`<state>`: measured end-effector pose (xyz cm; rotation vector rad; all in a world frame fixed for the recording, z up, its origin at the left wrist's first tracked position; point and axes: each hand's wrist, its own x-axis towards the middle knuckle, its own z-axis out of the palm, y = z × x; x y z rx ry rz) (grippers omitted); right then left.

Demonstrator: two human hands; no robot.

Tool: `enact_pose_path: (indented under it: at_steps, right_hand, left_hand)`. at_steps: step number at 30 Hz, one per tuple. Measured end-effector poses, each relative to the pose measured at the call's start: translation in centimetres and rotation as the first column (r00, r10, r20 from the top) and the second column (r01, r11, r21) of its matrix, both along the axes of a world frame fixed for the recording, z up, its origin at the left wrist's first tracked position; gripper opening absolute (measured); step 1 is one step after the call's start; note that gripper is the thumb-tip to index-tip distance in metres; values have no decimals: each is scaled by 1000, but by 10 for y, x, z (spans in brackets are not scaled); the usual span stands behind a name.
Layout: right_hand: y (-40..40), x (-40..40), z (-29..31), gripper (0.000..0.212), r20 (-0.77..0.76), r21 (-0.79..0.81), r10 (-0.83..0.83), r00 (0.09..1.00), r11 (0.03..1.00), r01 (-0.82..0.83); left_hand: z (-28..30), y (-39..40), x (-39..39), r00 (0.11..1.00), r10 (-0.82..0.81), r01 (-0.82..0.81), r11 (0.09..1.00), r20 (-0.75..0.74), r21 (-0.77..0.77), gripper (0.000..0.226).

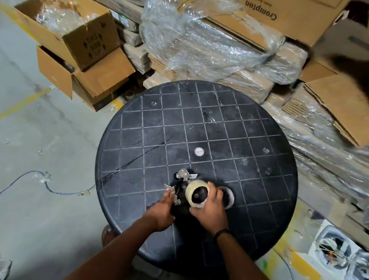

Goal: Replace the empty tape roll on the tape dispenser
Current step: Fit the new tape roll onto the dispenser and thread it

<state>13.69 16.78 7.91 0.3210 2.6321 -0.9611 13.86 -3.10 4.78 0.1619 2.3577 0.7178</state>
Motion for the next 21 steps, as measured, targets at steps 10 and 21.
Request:
enact_pose_path:
  at_steps: [10,21]
  right_hand:
    - [8,7,19,111,-116,-104,-102,988,990,90]
    - [21,-27,13,108,133,13,176,975,984,-179]
  left_hand:
    - [28,44,-17,818,516,-571,684,253,454,44]
    - [7,50,-25,807,482,-583,743,342,329,52]
